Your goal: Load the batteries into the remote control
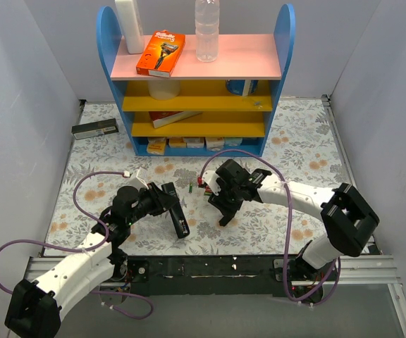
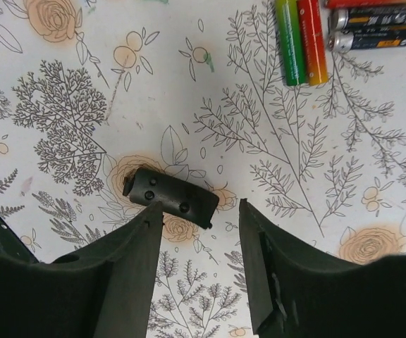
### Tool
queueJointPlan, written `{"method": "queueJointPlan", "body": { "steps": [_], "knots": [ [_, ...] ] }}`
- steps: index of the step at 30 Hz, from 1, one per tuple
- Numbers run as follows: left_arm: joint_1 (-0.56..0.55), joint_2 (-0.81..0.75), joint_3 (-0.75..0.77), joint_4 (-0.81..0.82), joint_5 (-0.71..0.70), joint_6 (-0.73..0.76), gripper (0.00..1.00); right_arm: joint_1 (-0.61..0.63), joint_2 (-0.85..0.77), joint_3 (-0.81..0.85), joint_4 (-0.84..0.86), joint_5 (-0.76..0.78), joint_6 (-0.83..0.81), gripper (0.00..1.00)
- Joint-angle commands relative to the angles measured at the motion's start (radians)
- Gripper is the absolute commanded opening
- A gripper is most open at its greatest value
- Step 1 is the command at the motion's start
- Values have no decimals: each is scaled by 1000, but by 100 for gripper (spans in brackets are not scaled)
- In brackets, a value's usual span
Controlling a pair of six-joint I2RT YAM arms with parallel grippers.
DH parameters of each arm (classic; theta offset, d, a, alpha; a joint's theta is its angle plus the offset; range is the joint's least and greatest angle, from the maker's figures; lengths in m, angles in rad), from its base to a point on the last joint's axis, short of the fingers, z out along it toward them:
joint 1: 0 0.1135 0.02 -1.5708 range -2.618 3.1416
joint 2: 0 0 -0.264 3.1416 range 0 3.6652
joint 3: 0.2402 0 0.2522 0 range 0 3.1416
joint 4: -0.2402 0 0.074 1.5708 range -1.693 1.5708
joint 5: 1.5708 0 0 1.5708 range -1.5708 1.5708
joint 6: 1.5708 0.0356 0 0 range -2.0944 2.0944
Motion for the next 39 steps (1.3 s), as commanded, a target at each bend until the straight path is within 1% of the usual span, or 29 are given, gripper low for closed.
{"method": "queueJointPlan", "body": {
  "steps": [1,5,12,18,22,27,32,34,36,37,38,39],
  "knots": [
    [2,-5,37,12,5,14,0,-9,23,-4,23,17,49,55],
    [2,-17,40,0,4,15,0,-14,29,3,-11,74,162,55],
    [2,-35,23,-3,4,4,0,-15,17,-26,-64,56,316,52],
    [4,-24,23,9,15,1,0,-12,12,-70,-72,16,386,50],
    [2,-20,26,8,21,4,0,-12,9,-84,-84,45,445,50],
    [2,-17,23,8,25,6,0,17,26,-90,-84,89,471,49],
    [2,-17,25,6,30,9,0,39,49,-96,-49,97,482,46],
    [2,-15,26,5,32,11,0,49,58,-95,-35,123,476,45],
    [2,-18,28,1,30,11,0,59,69,-95,-28,125,466,39],
    [2,-21,26,0,30,12,0,60,74,-93,-28,123,466,38],
    [2,-23,28,-3,30,12,0,62,78,-92,-29,120,466,34],
    [4,-24,28,-5,30,14,0,68,84,-93,-31,120,466,33]
  ]
}}
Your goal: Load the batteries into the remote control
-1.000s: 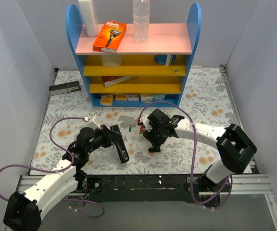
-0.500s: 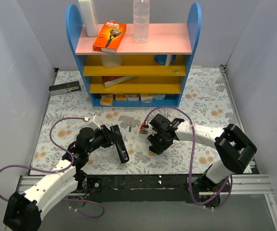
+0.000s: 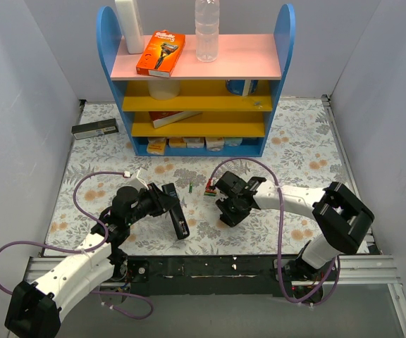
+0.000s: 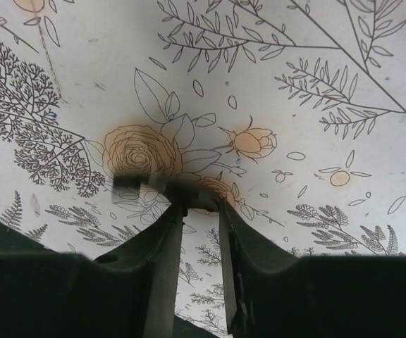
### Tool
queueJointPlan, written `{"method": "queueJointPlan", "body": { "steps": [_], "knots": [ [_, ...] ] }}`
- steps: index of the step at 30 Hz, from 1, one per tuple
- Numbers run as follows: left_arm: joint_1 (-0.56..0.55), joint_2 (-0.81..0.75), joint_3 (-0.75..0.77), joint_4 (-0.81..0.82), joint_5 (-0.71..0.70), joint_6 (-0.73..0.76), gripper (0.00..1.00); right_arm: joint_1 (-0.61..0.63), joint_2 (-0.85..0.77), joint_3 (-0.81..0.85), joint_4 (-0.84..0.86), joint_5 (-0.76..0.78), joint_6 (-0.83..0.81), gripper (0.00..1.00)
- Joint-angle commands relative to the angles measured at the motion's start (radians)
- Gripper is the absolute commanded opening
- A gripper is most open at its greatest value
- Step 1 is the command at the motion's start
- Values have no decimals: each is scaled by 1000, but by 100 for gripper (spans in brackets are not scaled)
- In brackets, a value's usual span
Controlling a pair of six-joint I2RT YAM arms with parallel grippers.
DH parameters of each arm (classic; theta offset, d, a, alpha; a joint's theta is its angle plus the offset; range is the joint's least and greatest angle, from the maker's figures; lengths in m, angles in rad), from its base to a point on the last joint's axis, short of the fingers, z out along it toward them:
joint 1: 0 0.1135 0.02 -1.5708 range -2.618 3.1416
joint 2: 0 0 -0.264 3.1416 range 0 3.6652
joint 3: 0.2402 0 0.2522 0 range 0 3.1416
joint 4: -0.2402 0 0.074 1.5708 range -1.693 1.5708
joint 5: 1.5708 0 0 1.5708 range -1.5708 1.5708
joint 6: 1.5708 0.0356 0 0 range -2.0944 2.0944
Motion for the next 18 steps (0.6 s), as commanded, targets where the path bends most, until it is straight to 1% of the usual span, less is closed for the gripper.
{"method": "queueJointPlan", "body": {
  "steps": [1,2,4,5,8,9,14,18],
  "knots": [
    [3,-12,27,9,12,11,0,19,47,-6,24,14,7,30],
    [3,-15,27,8,14,12,0,22,49,-6,21,14,8,26],
    [3,-16,26,8,12,12,0,27,44,-6,18,22,13,21],
    [3,-18,24,8,15,12,0,28,43,-4,18,25,14,15],
    [3,-18,23,11,17,11,0,30,21,14,7,50,14,3],
    [3,-16,23,12,17,11,0,30,9,28,2,57,16,1],
    [3,-12,23,18,24,8,0,30,-45,48,16,129,20,1],
    [3,-1,12,20,29,-5,0,30,-121,23,85,165,28,1]
  ]
}}
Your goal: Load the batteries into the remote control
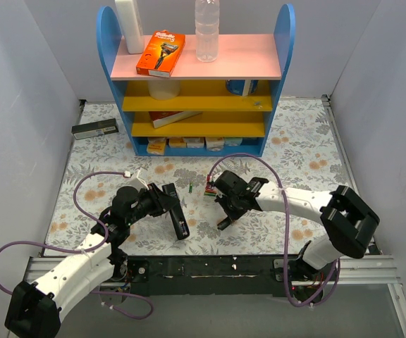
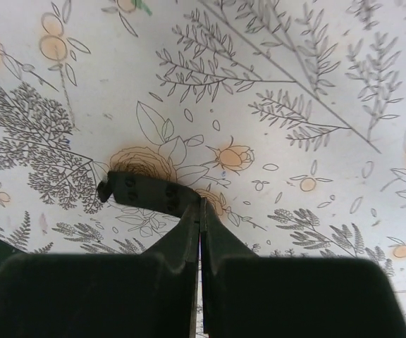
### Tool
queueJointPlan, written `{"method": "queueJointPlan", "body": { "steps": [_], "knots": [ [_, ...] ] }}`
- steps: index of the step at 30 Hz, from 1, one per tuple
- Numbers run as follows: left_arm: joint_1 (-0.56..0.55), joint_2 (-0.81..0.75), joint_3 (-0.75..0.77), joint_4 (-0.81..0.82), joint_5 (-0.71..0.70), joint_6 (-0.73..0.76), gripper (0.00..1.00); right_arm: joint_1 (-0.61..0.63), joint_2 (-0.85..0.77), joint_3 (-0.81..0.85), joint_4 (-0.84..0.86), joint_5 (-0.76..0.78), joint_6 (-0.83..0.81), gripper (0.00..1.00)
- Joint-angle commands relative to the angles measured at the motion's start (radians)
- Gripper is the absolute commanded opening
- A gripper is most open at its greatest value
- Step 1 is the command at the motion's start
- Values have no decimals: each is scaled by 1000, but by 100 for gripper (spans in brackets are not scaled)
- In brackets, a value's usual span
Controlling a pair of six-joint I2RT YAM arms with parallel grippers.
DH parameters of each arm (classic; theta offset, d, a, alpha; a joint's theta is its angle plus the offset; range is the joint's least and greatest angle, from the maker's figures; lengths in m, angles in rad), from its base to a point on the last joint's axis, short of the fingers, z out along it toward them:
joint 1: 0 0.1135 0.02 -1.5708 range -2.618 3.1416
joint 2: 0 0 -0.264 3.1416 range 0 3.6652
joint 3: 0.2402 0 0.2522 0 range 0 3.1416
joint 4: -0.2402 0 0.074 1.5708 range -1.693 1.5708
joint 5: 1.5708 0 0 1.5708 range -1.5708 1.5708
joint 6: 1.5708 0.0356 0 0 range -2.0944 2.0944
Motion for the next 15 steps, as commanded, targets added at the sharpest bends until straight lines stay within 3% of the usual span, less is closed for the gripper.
{"method": "queueJointPlan", "body": {
  "steps": [1,15],
  "knots": [
    [2,8,6,24,24,-20,0,2,-107,2,93,83,16,1],
    [2,214,-79,257,-92,-149,8,2,-182,-61,219,65,57,1]
  ]
}}
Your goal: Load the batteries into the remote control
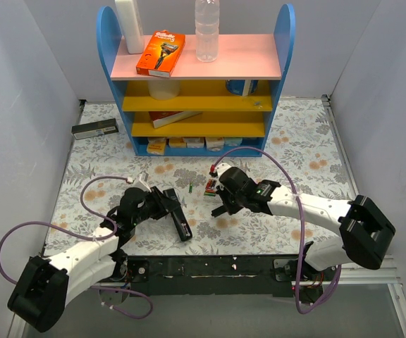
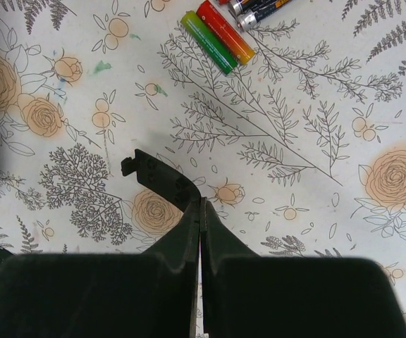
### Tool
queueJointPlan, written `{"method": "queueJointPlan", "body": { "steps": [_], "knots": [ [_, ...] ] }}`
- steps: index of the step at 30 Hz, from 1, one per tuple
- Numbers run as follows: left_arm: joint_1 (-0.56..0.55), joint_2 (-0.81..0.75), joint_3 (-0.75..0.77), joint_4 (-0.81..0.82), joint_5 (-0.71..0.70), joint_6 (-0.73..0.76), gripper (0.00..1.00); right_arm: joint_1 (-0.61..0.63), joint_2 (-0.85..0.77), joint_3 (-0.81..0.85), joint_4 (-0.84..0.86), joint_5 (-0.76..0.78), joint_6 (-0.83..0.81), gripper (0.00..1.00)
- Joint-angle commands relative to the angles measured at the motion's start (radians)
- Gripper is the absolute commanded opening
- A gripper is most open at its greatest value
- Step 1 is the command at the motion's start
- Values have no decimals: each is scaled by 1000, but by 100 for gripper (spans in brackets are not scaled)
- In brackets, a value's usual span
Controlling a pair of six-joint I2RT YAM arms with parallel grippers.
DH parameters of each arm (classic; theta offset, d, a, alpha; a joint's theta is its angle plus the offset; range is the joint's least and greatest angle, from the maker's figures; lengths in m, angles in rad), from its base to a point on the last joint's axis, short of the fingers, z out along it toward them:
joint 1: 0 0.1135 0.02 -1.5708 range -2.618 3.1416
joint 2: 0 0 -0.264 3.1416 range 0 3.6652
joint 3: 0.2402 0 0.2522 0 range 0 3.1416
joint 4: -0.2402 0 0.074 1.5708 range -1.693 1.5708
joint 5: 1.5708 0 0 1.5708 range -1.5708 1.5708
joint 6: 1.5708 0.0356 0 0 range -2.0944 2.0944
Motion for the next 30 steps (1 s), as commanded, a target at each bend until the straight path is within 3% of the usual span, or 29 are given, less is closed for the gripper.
{"method": "queueJointPlan", "body": {
  "steps": [1,5,8,12,17,25,28,30],
  "knots": [
    [2,46,-24,116,-81,-52,9,4,-38,-16,58,8,30,1],
    [2,43,-68,115,-154,-103,19,2,-55,-21,64,5,33,1],
    [2,-20,-93,52,-190,-137,36,2,-71,-27,69,8,35,1],
    [2,-122,-90,-80,-289,-148,69,2,-78,-29,78,8,33,1],
    [2,-251,-38,-326,-383,-175,96,1,-86,-9,84,11,24,1],
    [4,-357,126,-643,-500,-154,98,1,-118,43,92,3,-3,1],
    [4,-379,185,-587,-428,1,98,1,-144,53,115,-7,-5,1],
    [2,-377,214,-505,-276,152,98,1,-157,62,126,-15,0,1]
  ]
}}
